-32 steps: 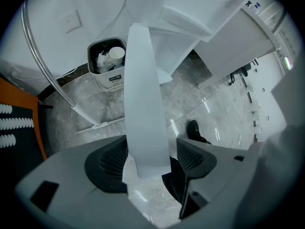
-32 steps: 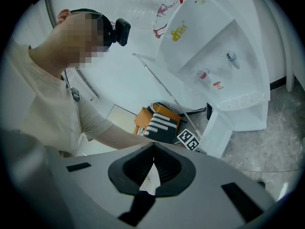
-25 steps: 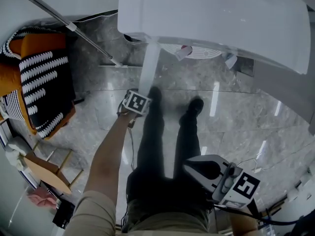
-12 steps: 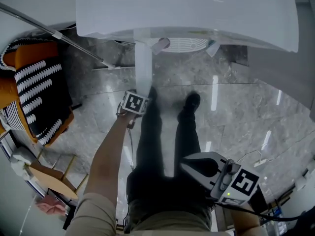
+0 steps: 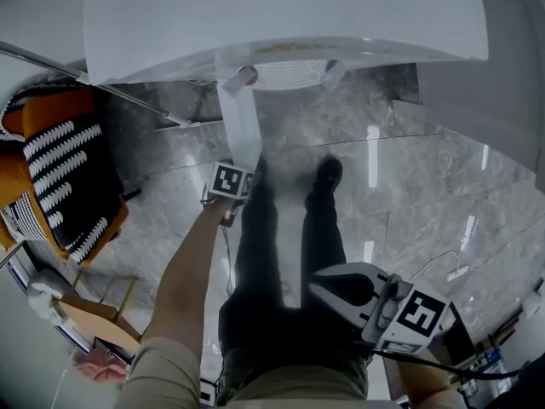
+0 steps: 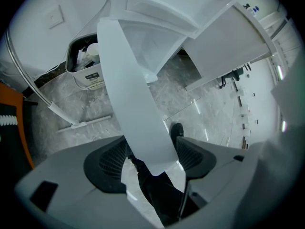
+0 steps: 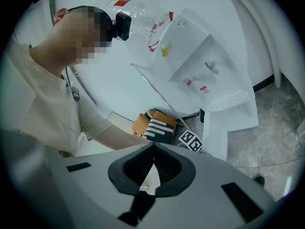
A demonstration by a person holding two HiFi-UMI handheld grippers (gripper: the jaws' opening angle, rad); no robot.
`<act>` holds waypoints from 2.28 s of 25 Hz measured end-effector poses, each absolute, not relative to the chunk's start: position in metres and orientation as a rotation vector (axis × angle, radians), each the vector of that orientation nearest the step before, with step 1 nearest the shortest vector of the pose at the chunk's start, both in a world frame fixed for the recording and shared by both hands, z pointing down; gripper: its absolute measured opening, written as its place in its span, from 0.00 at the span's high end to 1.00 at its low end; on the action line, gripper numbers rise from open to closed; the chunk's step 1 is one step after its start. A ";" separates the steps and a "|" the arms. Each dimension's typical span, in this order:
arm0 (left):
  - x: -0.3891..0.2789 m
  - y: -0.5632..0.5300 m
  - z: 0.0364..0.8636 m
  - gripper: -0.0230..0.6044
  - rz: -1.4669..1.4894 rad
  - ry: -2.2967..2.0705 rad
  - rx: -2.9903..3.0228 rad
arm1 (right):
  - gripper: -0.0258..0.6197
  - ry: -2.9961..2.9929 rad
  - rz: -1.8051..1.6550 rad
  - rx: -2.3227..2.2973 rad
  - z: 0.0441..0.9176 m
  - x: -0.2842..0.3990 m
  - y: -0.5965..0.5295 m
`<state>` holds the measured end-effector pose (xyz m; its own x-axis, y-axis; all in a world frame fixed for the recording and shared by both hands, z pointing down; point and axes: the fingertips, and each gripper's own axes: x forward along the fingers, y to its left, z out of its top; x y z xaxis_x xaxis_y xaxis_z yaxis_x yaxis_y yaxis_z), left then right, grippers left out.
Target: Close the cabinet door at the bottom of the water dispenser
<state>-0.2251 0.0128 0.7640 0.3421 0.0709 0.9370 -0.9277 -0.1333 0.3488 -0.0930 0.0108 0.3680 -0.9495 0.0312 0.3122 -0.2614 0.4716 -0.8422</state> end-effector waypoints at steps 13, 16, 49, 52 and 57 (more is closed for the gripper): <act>-0.170 -0.003 0.760 0.47 0.938 -0.806 1.418 | 0.94 -2.457 1.506 0.247 0.370 -0.067 0.006; -0.165 -0.006 0.760 0.47 0.920 -0.812 1.415 | 0.94 -2.457 1.510 0.252 0.371 -0.063 0.007; -0.125 -0.036 0.759 0.46 1.071 -0.709 1.601 | 0.94 -2.452 1.529 0.257 0.380 -0.061 0.006; -0.120 -0.041 0.758 0.46 1.054 -0.708 1.610 | 0.94 -2.459 1.544 0.263 0.379 -0.062 0.004; -0.109 -0.049 0.755 0.46 1.042 -0.706 1.637 | 0.94 -2.463 1.539 0.265 0.380 -0.057 0.004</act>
